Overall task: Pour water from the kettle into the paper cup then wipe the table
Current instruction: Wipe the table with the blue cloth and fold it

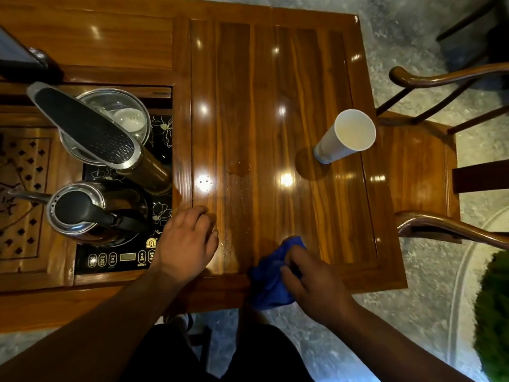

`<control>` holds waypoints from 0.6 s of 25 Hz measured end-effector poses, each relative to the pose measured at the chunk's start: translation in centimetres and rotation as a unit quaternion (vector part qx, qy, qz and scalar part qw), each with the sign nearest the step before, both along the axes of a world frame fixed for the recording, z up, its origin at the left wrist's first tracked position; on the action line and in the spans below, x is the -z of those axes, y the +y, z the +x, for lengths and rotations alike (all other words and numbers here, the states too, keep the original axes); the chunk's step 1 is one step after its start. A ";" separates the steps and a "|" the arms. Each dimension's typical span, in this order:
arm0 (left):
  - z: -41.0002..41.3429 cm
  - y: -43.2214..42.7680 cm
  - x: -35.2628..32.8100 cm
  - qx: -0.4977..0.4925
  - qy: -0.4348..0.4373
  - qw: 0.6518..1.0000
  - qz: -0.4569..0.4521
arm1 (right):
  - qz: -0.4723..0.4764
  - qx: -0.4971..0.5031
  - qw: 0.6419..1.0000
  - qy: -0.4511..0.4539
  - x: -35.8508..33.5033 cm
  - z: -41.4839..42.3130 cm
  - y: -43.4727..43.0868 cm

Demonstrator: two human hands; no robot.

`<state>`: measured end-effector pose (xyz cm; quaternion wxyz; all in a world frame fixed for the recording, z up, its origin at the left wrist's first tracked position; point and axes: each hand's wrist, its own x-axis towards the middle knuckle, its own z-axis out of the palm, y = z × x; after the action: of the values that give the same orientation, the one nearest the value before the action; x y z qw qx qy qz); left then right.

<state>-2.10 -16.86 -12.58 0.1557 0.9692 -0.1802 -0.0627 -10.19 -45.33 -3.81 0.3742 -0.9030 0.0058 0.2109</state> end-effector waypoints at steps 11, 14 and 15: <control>-0.8 1.2 1.2 -0.052 -0.002 0.998 -0.034 | 0.072 0.262 0.961 0.053 -11.1 10.9 1.5; -0.9 1.7 1.7 -0.029 -0.040 0.998 -0.044 | 0.095 0.301 0.948 0.043 -13.0 13.2 2.5; -0.9 1.7 1.9 -0.028 -0.047 0.998 -0.044 | 0.106 0.311 0.944 0.037 -13.5 13.8 2.8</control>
<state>-3.05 -15.15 -14.48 0.1913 0.9679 -0.1628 -0.0045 3.58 -42.54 9.69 0.5141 -0.8030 0.2779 0.1168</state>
